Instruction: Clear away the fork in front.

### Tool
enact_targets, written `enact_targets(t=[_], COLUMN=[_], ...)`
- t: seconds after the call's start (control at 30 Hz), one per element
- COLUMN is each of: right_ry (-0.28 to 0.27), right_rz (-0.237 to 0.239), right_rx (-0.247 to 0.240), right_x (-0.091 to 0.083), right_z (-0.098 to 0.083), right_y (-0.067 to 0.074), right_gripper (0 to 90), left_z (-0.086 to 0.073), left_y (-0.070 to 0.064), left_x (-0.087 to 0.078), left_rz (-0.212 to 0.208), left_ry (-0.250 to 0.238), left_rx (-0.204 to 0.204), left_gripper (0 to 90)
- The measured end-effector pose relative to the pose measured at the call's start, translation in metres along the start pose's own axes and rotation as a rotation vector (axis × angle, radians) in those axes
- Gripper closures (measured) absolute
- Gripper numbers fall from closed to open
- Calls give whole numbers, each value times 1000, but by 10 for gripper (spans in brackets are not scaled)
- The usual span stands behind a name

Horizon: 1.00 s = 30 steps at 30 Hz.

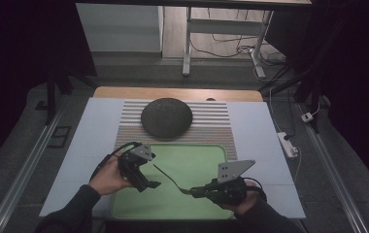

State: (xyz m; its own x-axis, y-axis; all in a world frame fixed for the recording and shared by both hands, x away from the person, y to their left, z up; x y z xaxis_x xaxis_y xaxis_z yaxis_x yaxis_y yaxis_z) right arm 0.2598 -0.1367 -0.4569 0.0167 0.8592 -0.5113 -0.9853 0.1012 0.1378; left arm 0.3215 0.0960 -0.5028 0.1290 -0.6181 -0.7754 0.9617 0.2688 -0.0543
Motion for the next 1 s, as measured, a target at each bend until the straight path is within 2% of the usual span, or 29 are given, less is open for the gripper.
enact_targets(t=[0.17, 0.27, 0.33, 0.37, 0.43, 0.5, 0.53, 0.8, 1.0], right_ry=[5, 5, 4, 4, 7, 8, 9, 16, 23], right_rz=[34, 48, 60, 64, 77, 86, 89, 114, 133], right_rx=[-12, -17, -16, -15, -12, -11, -9, -7, 0], right_x=[1, 1, 0, 0, -1, -1, -1, 0, 0], right_z=[1, 2, 2, 2, 2, 2, 2, 2, 1], right_y=[4, 5, 5, 5, 5, 5, 5, 6, 6], right_gripper=[899, 899, 899, 899, 899, 899, 899, 899, 899], left_z=[7, 10, 11, 12, 12, 13, 13, 11, 10], left_y=[-3, -5, -7, -7, -10, -11, -13, -18, -20], left_x=[7, 10, 11, 11, 10, 9, 9, 8, 8], left_rz=[-42, -50, -61, -66, -99, -111, -122, -178, -214], left_ry=[13, 19, 26, 29, 26, 28, 23, 35, 64], left_rx=[51, 84, 119, 130, 159, 182, 192, 281, 367], left_gripper=[30, 79, 168, 177, 288, 358, 423, 619, 729])
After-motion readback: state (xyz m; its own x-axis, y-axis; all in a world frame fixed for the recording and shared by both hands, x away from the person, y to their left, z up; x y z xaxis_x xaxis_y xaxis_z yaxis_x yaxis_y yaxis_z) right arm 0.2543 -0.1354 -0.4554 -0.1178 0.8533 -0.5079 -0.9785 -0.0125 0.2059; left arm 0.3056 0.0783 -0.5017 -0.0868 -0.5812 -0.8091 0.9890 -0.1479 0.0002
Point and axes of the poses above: each handheld gripper's, and its own axes: x roughly forward along the jaws, z roughly out of its top, y roughly to its left, the point moved 5 cm from there along x, roughly forward along the jaws
